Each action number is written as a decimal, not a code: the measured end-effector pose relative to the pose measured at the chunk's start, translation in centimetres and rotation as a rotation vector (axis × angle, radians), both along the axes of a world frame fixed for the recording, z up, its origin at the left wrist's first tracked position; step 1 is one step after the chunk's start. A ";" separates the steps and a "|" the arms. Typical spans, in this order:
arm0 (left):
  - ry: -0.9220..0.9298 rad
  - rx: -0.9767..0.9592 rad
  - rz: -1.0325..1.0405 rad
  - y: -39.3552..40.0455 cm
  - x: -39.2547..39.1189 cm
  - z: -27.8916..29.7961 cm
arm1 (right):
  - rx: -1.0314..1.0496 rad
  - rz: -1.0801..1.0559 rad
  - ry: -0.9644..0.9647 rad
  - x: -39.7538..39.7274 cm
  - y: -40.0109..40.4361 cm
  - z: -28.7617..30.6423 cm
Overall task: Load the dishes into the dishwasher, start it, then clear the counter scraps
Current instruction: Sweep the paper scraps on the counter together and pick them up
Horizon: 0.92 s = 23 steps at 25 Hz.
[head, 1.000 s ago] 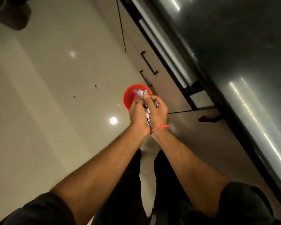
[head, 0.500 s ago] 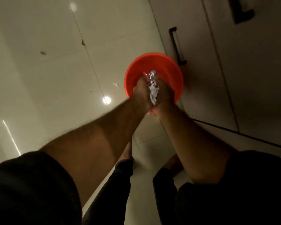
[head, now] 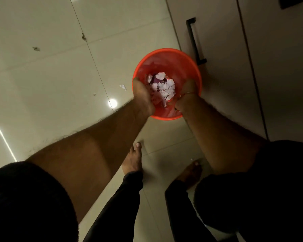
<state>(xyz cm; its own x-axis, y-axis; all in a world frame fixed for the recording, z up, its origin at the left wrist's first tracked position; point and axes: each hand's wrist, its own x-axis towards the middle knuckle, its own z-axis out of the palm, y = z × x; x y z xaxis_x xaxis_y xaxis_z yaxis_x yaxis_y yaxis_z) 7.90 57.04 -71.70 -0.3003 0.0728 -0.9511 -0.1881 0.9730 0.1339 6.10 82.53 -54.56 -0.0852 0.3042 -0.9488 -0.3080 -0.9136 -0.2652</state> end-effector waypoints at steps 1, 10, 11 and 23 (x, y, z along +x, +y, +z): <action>-0.034 0.023 -0.121 -2.7 1.0 -5.2 | 0.010 0.020 -0.052 0.4 -0.1 -0.1; -0.105 0.492 0.574 18.0 -9.4 33.2 | 0.094 0.008 -0.207 2.5 -3.7 8.6; -0.080 0.503 0.575 16.4 -8.9 35.7 | 0.111 0.026 -0.196 2.6 -4.6 11.4; -0.184 0.682 0.376 11.1 0.3 63.1 | 0.462 0.033 -0.143 11.4 -14.1 47.4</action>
<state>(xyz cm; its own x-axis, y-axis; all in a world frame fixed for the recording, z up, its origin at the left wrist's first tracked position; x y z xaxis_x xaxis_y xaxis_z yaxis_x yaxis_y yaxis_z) 8.17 68.15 -8.61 -0.2624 0.5815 -0.7701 -0.5641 0.5550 0.6113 17.48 68.45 -7.16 0.0198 0.6959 -0.7179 -0.2114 -0.6988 -0.6833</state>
